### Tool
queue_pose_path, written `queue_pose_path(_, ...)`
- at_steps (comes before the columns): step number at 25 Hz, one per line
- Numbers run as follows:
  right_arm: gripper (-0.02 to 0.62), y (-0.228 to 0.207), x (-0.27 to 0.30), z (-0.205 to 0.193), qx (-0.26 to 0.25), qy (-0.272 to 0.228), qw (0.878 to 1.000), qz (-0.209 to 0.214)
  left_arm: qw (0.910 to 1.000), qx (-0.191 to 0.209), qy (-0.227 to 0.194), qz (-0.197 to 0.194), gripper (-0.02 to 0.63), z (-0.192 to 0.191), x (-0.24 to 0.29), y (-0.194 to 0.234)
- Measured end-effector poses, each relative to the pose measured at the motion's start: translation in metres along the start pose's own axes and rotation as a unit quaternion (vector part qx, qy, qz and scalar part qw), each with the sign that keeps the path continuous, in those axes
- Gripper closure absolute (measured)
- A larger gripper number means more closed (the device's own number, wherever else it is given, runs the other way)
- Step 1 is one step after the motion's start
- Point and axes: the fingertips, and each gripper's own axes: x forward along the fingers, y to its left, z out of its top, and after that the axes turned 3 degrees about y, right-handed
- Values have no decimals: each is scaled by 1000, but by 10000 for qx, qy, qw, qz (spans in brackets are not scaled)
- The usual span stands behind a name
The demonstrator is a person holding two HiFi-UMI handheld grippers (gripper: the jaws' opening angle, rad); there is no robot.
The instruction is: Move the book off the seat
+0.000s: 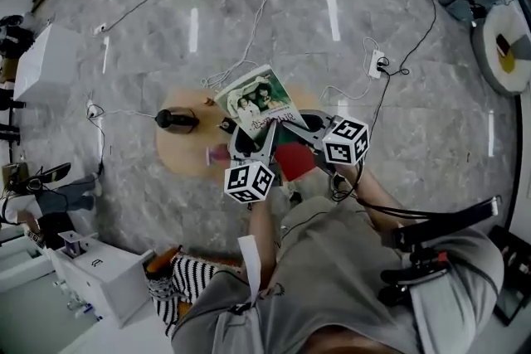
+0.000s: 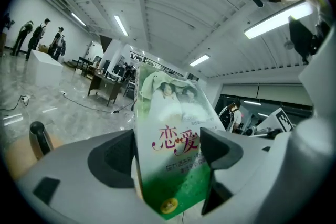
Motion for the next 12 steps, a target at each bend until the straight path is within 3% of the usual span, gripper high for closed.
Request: queue_pose_path(12,515,-80,15,-117,1071,645,9918,-273,9946,-661,791,152,224,-135,30,50)
